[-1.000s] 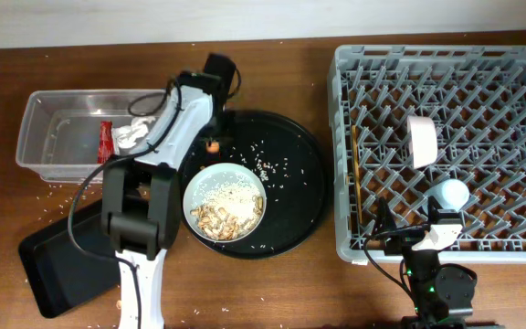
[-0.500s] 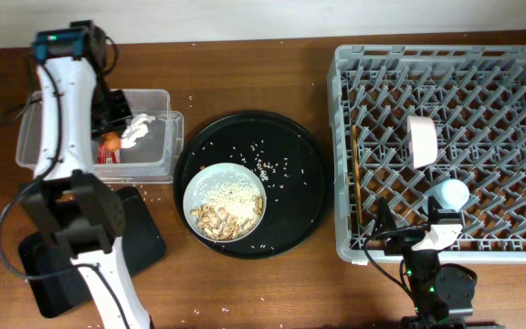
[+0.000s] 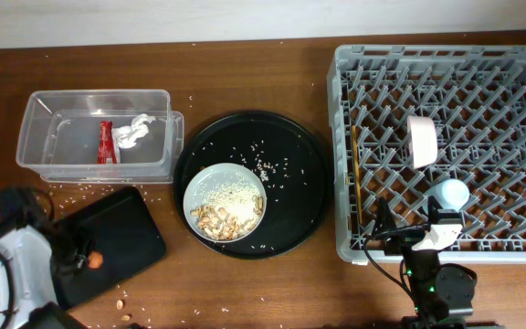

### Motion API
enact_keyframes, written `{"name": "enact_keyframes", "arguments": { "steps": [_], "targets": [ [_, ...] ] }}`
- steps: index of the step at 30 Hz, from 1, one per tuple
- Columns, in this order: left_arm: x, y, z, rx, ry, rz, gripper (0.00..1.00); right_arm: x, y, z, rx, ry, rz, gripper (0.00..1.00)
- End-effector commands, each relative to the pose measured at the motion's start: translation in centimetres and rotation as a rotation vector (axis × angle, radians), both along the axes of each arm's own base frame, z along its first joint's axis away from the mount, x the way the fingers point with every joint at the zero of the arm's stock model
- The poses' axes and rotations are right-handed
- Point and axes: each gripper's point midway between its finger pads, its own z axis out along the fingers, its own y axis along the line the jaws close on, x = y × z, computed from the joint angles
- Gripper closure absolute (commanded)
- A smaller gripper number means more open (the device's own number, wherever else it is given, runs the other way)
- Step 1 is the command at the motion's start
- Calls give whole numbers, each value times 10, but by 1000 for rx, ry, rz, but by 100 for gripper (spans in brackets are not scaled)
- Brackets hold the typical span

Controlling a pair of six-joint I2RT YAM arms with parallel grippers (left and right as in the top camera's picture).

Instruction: Sort waste into correct bins and load items into the dishwasher rack

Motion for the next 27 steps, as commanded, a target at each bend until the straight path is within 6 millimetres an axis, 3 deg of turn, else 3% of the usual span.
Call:
{"name": "enact_keyframes", "arguments": {
  "steps": [1,3,4,6,8,9,10,11,12,14,16,19,22,24,27],
  "targets": [
    [7,2,-5,-31,-78,45,53,0,1,-2,2,0,7,2],
    [28,-4,1,-79,-182,28,31,0,1,-2,2,0,7,2],
    [48,-10,17,-133,-278,-20,20,0,1,-2,2,0,7,2],
    [86,-17,75,-94,-381,-225,18,0,1,-2,2,0,7,2],
    [118,-52,116,-19,-427,-501,19,0,1,-2,2,0,7,2],
    [134,-86,130,30,-449,-691,21,0,1,-2,2,0,7,2],
    [148,-149,135,112,-457,-986,24,0,1,-2,2,0,7,1],
    [151,-193,130,172,-438,-1152,28,0,1,-2,2,0,7,2],
    [153,-279,111,256,-438,-1424,35,0,1,-2,2,0,7,2],
    [140,-357,69,287,-398,-1660,37,0,1,-2,2,0,8,2],
    [127,-401,22,291,-323,-1782,40,0,1,-2,2,0,7,2],
    [136,-391,-14,390,-216,-1725,47,0,1,-2,2,0,7,2],
    [141,-389,-23,412,-206,-1694,47,0,1,-2,2,0,7,2],
    [140,-388,-15,410,-188,-1682,47,0,1,-2,2,0,7,2],
    [126,-376,-40,395,-64,-1712,51,0,1,-2,2,0,8,2]
  ]
}}
